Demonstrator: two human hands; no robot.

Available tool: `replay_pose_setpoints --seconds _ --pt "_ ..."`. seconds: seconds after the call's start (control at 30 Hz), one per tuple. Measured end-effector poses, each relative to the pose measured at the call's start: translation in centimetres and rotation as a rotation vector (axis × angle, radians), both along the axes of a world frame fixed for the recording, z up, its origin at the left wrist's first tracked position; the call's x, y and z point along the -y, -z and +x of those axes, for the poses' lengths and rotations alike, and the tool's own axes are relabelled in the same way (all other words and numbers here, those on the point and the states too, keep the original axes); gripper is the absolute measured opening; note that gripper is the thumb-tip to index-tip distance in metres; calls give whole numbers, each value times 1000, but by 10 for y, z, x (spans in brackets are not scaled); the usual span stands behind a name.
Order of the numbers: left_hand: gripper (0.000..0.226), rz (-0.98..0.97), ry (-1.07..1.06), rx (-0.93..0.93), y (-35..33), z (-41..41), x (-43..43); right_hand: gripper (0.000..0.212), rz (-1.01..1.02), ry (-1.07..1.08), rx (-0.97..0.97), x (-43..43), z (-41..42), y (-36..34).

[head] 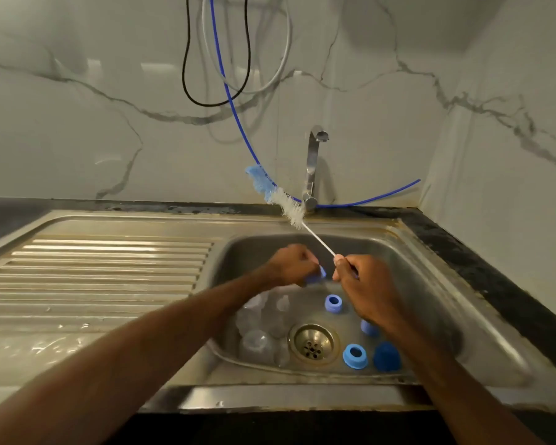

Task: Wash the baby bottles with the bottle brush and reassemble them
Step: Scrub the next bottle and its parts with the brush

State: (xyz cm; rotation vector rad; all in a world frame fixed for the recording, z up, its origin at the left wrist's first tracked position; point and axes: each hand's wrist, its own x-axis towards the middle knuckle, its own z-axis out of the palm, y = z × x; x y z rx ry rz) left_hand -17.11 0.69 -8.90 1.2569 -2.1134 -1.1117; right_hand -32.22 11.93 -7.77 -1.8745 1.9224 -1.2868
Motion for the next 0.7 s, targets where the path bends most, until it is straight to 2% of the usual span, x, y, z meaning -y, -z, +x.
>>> replay_pose_setpoints --seconds 0.13,0.23,0.43,0.6,0.7 --pt "20 389 -226 -572 -24 40 0 41 27 -11 67 -14 -1 -1" --pt "24 543 -276 -866 -23 59 -10 32 61 -26 69 -21 -14 -1" --pt "33 655 -313 -1092 -23 72 3 30 73 -98 216 -29 -23 -11" --pt "36 581 -506 -1461 -26 91 21 32 126 -100 177 -32 -30 -18" --pt "42 499 -549 -1477 -24 100 25 27 206 -120 171 -39 -36 -24"
